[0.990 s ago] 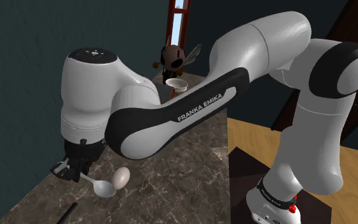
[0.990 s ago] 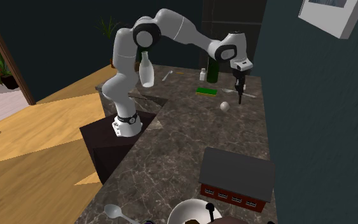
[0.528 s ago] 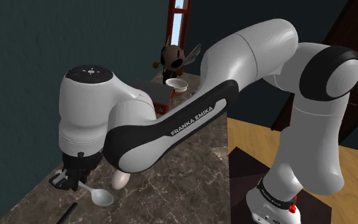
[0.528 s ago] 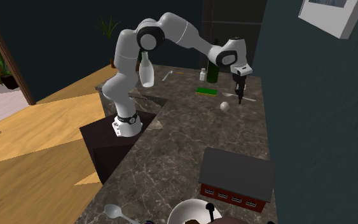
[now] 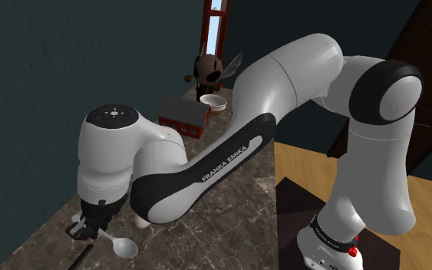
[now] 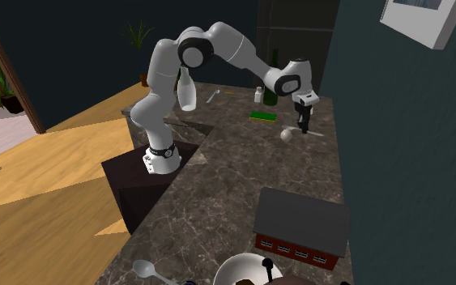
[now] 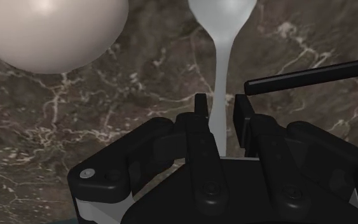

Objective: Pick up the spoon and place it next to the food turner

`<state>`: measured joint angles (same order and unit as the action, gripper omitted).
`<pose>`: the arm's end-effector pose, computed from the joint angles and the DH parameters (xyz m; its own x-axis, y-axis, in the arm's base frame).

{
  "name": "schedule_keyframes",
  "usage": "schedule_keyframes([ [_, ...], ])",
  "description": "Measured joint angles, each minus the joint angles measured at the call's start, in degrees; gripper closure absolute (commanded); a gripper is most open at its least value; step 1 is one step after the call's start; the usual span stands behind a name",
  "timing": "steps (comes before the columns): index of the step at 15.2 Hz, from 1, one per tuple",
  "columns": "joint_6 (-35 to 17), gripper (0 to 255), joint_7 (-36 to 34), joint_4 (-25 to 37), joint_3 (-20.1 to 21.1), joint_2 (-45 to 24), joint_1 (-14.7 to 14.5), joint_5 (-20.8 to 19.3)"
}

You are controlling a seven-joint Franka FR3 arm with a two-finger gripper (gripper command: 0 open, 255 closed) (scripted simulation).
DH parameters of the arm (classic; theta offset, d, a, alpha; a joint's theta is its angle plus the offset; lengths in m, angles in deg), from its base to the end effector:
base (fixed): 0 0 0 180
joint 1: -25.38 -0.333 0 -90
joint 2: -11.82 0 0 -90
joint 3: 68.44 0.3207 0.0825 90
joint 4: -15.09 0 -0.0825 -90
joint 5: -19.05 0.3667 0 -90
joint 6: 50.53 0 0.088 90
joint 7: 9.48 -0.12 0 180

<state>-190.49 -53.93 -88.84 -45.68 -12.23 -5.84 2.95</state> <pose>0.4072 0.5154 0.3514 0.9330 0.2834 0.2218 0.3147 -0.9415 -0.1206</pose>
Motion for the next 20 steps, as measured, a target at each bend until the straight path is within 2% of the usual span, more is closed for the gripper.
schedule_keyframes([
  [6,-0.5,255,-0.1,-0.2,-0.1,-0.2,0.0,-0.2],
  [7,-0.5,0,-0.1,-0.2,-0.1,-0.2,0.0,-0.2],
  [13,-0.5,0,-0.1,-0.2,-0.1,-0.2,0.0,-0.2],
  [17,2.8,0,1.3,-1.1,1.3,4.2,1.2,2.3],
  [20,3.9,0,1.8,-0.8,1.6,5.2,1.4,2.9],
])
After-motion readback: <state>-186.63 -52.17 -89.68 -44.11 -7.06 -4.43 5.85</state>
